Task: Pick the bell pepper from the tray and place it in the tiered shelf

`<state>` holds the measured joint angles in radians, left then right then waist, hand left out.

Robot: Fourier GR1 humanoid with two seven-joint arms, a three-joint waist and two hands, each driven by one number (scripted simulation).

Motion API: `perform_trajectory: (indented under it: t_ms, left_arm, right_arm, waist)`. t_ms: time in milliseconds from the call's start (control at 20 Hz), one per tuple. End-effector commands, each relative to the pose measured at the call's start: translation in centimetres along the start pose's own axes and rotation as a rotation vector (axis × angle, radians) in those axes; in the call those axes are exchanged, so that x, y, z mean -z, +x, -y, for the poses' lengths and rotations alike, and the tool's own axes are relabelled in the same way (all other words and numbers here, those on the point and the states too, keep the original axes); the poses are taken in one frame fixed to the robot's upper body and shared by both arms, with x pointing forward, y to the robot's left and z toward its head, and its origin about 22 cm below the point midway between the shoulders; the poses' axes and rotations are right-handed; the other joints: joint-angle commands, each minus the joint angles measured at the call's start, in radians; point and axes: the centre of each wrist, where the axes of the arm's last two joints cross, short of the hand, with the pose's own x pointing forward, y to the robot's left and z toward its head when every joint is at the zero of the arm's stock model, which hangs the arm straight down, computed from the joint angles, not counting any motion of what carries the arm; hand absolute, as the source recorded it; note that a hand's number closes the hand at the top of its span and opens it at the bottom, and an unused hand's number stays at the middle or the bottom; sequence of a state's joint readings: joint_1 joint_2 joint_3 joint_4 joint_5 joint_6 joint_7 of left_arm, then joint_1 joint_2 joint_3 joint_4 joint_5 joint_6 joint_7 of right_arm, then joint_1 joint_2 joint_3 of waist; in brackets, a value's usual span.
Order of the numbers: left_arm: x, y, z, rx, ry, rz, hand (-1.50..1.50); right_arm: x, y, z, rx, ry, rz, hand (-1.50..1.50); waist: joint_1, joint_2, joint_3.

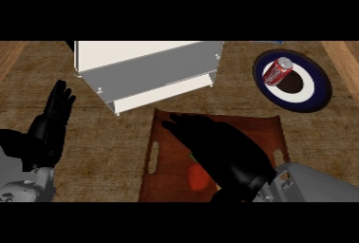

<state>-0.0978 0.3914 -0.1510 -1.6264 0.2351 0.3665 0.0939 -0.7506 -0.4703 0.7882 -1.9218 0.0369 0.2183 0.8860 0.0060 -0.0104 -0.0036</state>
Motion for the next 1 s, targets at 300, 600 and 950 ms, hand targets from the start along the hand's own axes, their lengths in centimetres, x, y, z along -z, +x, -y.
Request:
perform_trajectory:
  t_ms: [300,600,950]
  left_arm:
    - [-0.6,0.2,-0.4,0.002,0.001,-0.003,0.0]
    - [-0.7,-0.2,0.7,0.007,0.002,0.006,0.0]
    - [-0.4,0.2,1.1,-0.003,0.005,-0.002,0.0]
  right_arm:
    - [2.9,4.9,-4.8,-0.249,0.011,-0.208,-1.5]
    - [5.2,2.7,-6.6,-0.372,0.07,-0.358,-1.5]
    - [5.7,1.0,-7.4,-0.334,0.045,-0.354,-1.5]
  waist:
    - [0.003,0.005,0.002]
    - [-0.002,0.008,0.002]
    - [-0.004,0.01,0.004]
